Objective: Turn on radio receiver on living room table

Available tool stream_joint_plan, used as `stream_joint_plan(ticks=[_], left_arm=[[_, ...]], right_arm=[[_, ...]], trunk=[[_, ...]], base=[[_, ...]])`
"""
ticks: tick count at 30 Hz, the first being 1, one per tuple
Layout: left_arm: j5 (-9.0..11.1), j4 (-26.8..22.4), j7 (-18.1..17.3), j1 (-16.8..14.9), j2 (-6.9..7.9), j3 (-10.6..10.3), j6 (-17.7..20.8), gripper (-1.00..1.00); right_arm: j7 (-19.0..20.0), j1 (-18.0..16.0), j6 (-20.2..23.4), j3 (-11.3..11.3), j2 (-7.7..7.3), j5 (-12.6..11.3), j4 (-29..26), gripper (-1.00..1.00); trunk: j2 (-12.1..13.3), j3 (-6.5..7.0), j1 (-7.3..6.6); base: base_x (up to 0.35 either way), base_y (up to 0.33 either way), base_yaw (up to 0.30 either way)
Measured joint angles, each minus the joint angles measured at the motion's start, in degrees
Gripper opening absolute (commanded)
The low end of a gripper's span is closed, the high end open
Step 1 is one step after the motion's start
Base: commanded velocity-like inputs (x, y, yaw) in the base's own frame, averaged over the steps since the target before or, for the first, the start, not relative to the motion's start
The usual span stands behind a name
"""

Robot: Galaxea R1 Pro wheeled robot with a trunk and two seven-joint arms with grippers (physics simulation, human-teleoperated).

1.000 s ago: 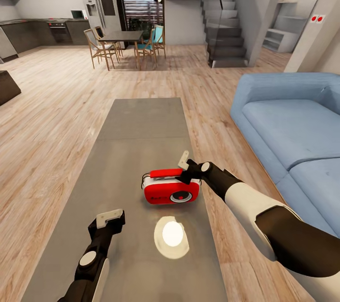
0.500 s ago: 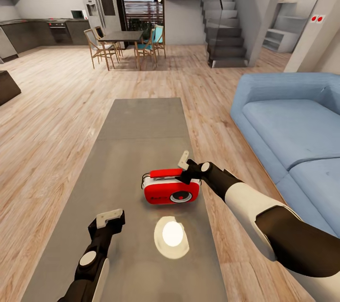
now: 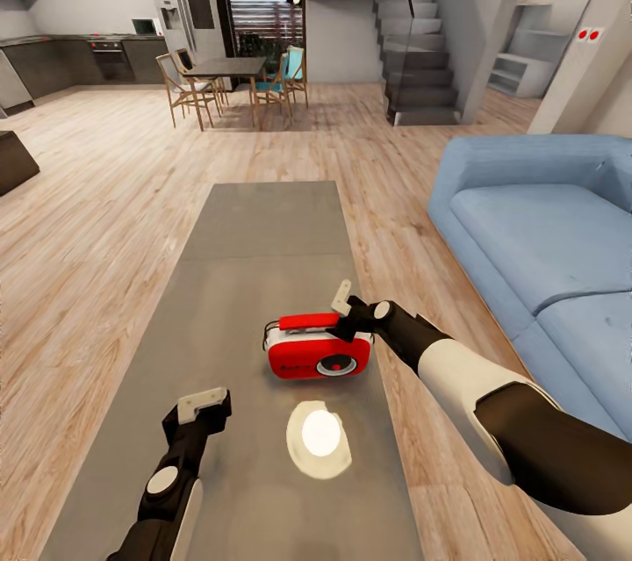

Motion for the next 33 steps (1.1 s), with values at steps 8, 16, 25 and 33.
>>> stream_joint_plan(ticks=[8, 16, 25, 33], left_arm=[[0.0, 0.1, -0.1, 0.0, 0.0, 0.0, 0.0, 1.0], [-0.1, 0.1, -0.2, 0.0, 0.0, -0.1, 0.1, 1.0], [-0.1, 0.2, -0.2, 0.0, 0.0, -0.1, 0.1, 1.0], [-0.1, 1.1, -1.5, 0.0, 0.0, -0.2, 0.2, 1.0]], right_arm=[[0.0, 0.0, 0.0, 0.0, 0.0, 0.0, 0.0, -1.0], [0.1, 0.0, 0.0, 0.0, 0.0, 0.0, 0.0, -1.0], [0.2, 0.0, 0.0, 0.0, 0.0, -0.1, 0.0, -1.0], [0.2, 0.0, 0.0, 0.0, 0.0, -0.1, 0.0, -1.0]], trunk=[[0.0, 0.0, 0.0], [0.0, 0.0, 0.0], [0.0, 0.0, 0.0], [0.0, 0.0, 0.0]], base=[[-0.299, 0.0, 0.0], [-0.333, 0.0, 0.0], [-0.28, 0.0, 0.0], [-0.033, 0.0, 0.0]])
